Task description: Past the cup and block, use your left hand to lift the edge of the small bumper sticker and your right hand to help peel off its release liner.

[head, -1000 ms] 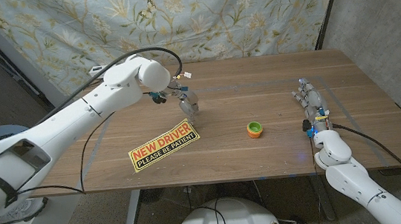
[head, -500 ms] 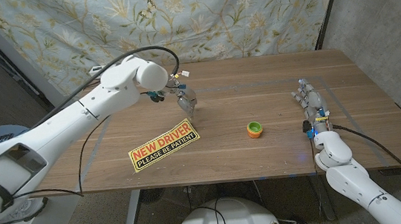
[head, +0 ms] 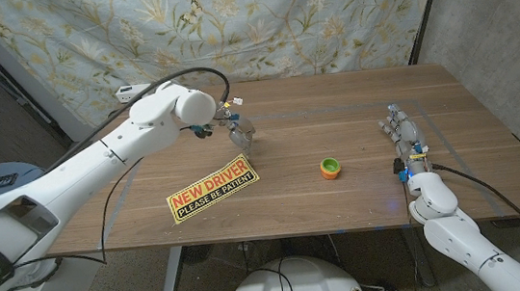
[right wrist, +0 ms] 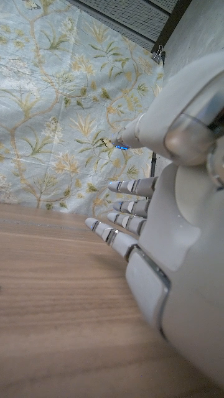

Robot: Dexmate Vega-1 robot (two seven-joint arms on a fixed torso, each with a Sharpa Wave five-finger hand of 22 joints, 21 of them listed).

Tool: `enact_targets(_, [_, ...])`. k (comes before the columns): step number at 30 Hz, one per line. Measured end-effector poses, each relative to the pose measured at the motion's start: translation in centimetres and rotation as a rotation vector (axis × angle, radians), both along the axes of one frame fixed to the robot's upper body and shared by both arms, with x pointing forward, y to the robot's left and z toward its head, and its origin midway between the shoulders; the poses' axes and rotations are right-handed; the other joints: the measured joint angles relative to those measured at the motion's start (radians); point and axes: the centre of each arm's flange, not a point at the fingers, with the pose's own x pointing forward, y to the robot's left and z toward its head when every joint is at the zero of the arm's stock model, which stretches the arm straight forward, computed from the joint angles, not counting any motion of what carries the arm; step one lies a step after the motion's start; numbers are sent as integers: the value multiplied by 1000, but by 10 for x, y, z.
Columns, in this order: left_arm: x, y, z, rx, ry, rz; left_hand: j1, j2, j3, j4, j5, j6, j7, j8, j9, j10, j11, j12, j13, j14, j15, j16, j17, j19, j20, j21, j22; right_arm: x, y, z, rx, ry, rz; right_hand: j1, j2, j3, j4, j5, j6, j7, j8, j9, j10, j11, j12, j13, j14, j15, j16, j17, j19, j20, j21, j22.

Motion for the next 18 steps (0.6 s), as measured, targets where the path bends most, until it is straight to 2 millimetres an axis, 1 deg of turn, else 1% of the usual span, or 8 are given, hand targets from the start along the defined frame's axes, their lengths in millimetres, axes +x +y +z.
enact_targets(2, [1,0,-1,0,1,1,0,0,0,0,0,-8,6,0,-1,-11,4,0,0,-15,1,-1,0,-6,6,-4,0,0,0,0,1,1,-1,0,0,0,0,0,0,0,0,0,0,0,0,0,0,0,0,0,0,0,0,0])
enact_targets(4, [1,0,-2,0,2,2,0,0,0,0,0,-23,9,0,-5,-23,6,0,0,-23,2,-1,0,-20,6,-4,0,0,-1,-1,2,2,-2,0,0,0,0,0,0,0,0,0,0,0,0,0,0,0,0,0,4,4,0,0])
enact_targets(5, [1,0,-2,1,1,3,0,0,-3,-3,0,-28,12,0,-5,-29,11,-1,0,-33,3,-1,0,-27,5,-4,0,0,-1,-1,2,2,-2,0,0,0,0,0,0,0,0,0,0,0,0,0,0,0,0,0,7,7,0,0])
enact_targets(7, [1,1,-1,1,0,4,-5,5,-4,-4,0,-34,18,0,-10,-43,15,-7,-1,-43,8,-4,0,-32,4,-4,0,0,-2,-2,3,4,-4,0,0,0,0,0,0,0,0,0,0,0,0,0,0,0,0,0,7,7,0,0])
enact_targets(10, [3,0,-5,2,9,9,-5,5,-4,-4,0,-35,18,0,-10,-43,15,-7,-3,-46,11,-4,0,-39,7,-4,0,0,-3,-2,7,4,-5,0,0,0,0,0,0,0,0,0,0,0,0,0,0,0,0,0,7,7,0,0])
enact_targets(12, [4,0,-7,3,15,11,-5,5,-4,-4,0,-34,18,0,-10,-48,20,-7,-3,-50,14,-4,0,-39,7,-4,0,0,-3,-3,9,5,-5,0,0,0,0,0,0,0,0,0,0,0,0,0,0,0,0,0,7,7,0,0])
enact_targets(17, [5,1,-7,4,23,20,-5,5,-4,-4,0,-21,13,5,-15,-48,20,-7,-3,-50,14,-4,0,-42,10,-4,0,1,-4,-4,10,7,-7,0,0,0,0,0,0,0,0,0,0,0,0,0,0,0,0,0,7,7,0,0])
enact_targets(18, [5,1,-8,4,25,21,-5,5,-4,-4,0,-19,15,9,-15,-48,20,-7,-3,-50,14,-4,0,-42,10,-4,0,1,-4,-4,10,7,-7,0,0,0,0,0,0,0,0,0,0,0,0,0,0,0,0,0,7,7,0,0])
